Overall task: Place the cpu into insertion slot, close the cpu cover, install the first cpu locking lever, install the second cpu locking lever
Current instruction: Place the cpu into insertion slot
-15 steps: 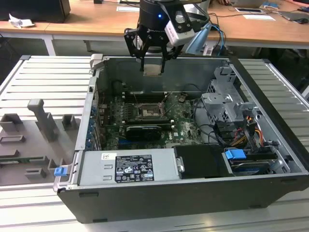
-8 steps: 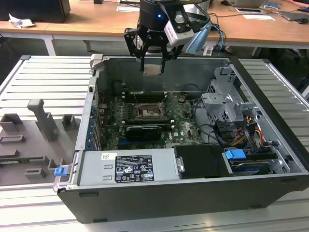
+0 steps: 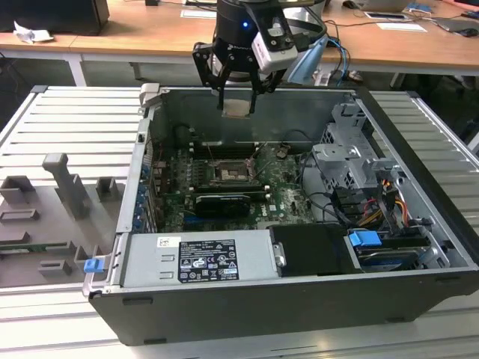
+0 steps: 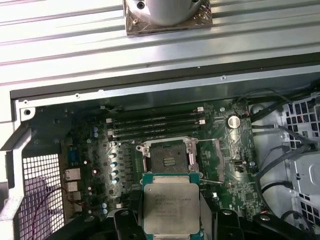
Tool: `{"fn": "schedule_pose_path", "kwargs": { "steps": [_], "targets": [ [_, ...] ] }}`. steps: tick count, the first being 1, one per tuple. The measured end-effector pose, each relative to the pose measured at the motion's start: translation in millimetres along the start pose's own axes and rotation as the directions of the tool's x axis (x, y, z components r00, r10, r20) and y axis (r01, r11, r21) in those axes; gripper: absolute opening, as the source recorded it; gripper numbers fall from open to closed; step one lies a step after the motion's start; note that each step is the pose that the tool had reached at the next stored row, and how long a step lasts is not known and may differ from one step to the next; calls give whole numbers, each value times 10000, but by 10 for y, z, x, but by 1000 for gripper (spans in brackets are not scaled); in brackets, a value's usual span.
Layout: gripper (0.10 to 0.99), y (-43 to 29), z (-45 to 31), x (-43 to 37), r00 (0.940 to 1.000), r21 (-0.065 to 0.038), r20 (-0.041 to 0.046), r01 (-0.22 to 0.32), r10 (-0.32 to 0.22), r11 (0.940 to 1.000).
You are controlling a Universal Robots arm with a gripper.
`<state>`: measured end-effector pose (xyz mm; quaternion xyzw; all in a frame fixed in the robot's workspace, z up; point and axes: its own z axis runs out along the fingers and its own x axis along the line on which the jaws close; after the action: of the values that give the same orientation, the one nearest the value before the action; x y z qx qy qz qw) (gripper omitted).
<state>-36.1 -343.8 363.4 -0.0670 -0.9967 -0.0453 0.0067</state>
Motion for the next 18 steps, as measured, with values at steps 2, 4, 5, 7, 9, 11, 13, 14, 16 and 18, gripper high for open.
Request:
{"fn": "schedule_pose_path", "kwargs": {
  "steps": [2,4,5,7,9,11,13,14,16,18],
  "targets": [
    [541,0,0,0,10000,-1,5,-59,59,10000],
    [541,0,0,0,9999,-3,11,-123,123,9999],
    [541,0,0,0,9999,-3,15,-165,165,9999],
    [541,0,0,0,9997,-5,21,-242,242,9997],
    [541,0,0,0,9995,-7,28,-315,315,9995],
    [541,0,0,0,9991,-9,37,-419,419,9991],
    [541,0,0,0,9984,-13,51,-570,570,9984],
    [541,0,0,0,9979,-15,57,-642,642,9979],
    [541,0,0,0,9972,-17,66,-744,744,9972],
    [541,0,0,0,9964,-20,75,-845,845,9964]
  ]
}}
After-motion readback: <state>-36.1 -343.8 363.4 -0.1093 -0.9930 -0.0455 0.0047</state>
